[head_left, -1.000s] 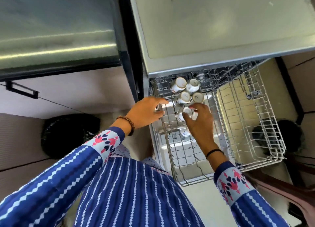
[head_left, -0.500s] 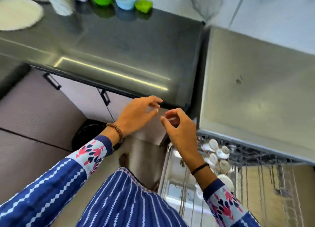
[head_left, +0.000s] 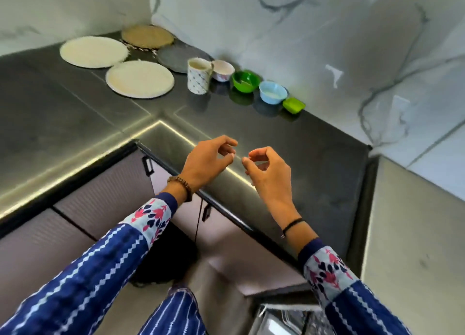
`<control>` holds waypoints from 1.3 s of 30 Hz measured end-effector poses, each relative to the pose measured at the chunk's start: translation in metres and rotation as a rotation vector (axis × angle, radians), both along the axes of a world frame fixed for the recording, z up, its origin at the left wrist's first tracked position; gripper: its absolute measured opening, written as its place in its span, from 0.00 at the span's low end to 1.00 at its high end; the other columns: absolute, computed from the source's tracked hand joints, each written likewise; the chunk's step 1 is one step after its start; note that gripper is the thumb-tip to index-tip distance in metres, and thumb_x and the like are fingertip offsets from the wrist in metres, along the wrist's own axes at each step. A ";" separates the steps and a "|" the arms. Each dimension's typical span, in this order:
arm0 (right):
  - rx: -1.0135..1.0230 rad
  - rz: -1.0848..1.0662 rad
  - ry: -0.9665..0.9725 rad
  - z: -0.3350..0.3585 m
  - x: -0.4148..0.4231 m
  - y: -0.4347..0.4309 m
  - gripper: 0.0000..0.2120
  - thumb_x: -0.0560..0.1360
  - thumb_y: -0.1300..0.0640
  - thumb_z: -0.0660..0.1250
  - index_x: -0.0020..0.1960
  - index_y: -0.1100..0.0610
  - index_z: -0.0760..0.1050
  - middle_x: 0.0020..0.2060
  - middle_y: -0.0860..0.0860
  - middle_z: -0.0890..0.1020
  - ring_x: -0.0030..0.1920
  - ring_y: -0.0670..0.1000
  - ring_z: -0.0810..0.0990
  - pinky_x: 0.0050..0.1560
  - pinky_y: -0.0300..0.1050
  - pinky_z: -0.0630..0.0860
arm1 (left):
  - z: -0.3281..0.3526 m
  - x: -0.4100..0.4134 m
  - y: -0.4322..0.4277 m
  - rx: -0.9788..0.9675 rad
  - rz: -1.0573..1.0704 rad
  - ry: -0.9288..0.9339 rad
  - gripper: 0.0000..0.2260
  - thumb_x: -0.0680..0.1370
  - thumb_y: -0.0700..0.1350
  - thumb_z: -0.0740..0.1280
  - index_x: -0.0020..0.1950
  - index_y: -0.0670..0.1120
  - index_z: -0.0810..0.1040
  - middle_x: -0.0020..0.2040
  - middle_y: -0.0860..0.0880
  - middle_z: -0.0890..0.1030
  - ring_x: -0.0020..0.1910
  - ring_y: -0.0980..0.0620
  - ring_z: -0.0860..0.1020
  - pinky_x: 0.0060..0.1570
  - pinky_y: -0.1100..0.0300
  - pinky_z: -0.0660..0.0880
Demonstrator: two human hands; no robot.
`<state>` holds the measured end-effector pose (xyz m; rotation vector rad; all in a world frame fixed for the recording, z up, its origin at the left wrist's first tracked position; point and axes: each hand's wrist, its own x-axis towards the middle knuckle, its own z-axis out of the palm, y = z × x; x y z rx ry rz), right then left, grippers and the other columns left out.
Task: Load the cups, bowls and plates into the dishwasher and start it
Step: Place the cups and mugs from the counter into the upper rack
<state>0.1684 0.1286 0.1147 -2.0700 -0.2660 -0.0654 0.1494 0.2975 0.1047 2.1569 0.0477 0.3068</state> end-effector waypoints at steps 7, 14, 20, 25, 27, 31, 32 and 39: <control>-0.034 0.059 0.020 0.003 0.105 0.089 0.05 0.75 0.52 0.73 0.48 0.49 0.77 0.40 0.48 0.84 0.42 0.49 0.84 0.45 0.55 0.83 | 0.002 0.080 0.095 -0.040 0.112 0.028 0.13 0.76 0.45 0.69 0.60 0.52 0.79 0.48 0.57 0.83 0.50 0.60 0.80 0.54 0.53 0.79; -0.056 0.082 0.126 0.002 0.188 0.164 0.04 0.75 0.53 0.72 0.49 0.49 0.79 0.43 0.49 0.84 0.44 0.51 0.85 0.44 0.51 0.84 | -0.002 0.152 0.174 -0.080 0.160 0.082 0.13 0.75 0.44 0.69 0.60 0.50 0.79 0.51 0.53 0.83 0.50 0.56 0.81 0.56 0.53 0.78; -0.011 0.110 0.319 0.001 0.243 0.200 0.11 0.76 0.52 0.72 0.57 0.53 0.77 0.52 0.50 0.84 0.48 0.49 0.85 0.43 0.41 0.82 | -0.009 0.208 0.200 -0.116 0.180 0.082 0.22 0.74 0.41 0.71 0.68 0.44 0.72 0.62 0.46 0.79 0.59 0.49 0.78 0.59 0.60 0.72; -0.046 0.144 0.370 -0.009 0.281 0.216 0.21 0.76 0.50 0.72 0.67 0.47 0.73 0.63 0.47 0.80 0.62 0.50 0.79 0.67 0.55 0.75 | -0.009 0.248 0.210 -0.178 0.187 0.060 0.27 0.72 0.39 0.73 0.69 0.42 0.69 0.65 0.45 0.77 0.63 0.48 0.75 0.52 0.68 0.65; -0.002 0.163 0.448 -0.009 0.289 0.221 0.28 0.77 0.50 0.71 0.75 0.47 0.66 0.71 0.48 0.74 0.67 0.52 0.76 0.67 0.55 0.74 | -0.011 0.262 0.215 -0.211 0.176 0.078 0.31 0.71 0.39 0.74 0.72 0.43 0.67 0.67 0.45 0.75 0.63 0.51 0.74 0.55 0.66 0.65; 0.110 0.208 0.547 -0.007 0.297 0.230 0.33 0.79 0.52 0.69 0.79 0.46 0.58 0.75 0.47 0.69 0.71 0.53 0.72 0.56 0.47 0.77 | -0.020 0.286 0.222 -0.226 0.116 0.104 0.34 0.67 0.40 0.78 0.70 0.47 0.67 0.64 0.48 0.77 0.62 0.51 0.75 0.58 0.62 0.70; 0.123 0.214 0.551 -0.007 0.298 0.231 0.33 0.79 0.53 0.69 0.79 0.45 0.58 0.75 0.47 0.69 0.71 0.53 0.73 0.54 0.45 0.77 | -0.022 0.291 0.223 -0.224 0.113 0.105 0.35 0.66 0.42 0.79 0.69 0.47 0.68 0.63 0.48 0.77 0.62 0.50 0.76 0.59 0.60 0.71; 0.191 0.204 0.586 -0.006 0.294 0.228 0.28 0.81 0.55 0.66 0.79 0.45 0.61 0.71 0.48 0.74 0.66 0.55 0.77 0.55 0.47 0.79 | -0.029 0.296 0.229 -0.129 0.144 0.074 0.36 0.62 0.53 0.82 0.65 0.48 0.70 0.61 0.48 0.72 0.59 0.49 0.75 0.59 0.51 0.75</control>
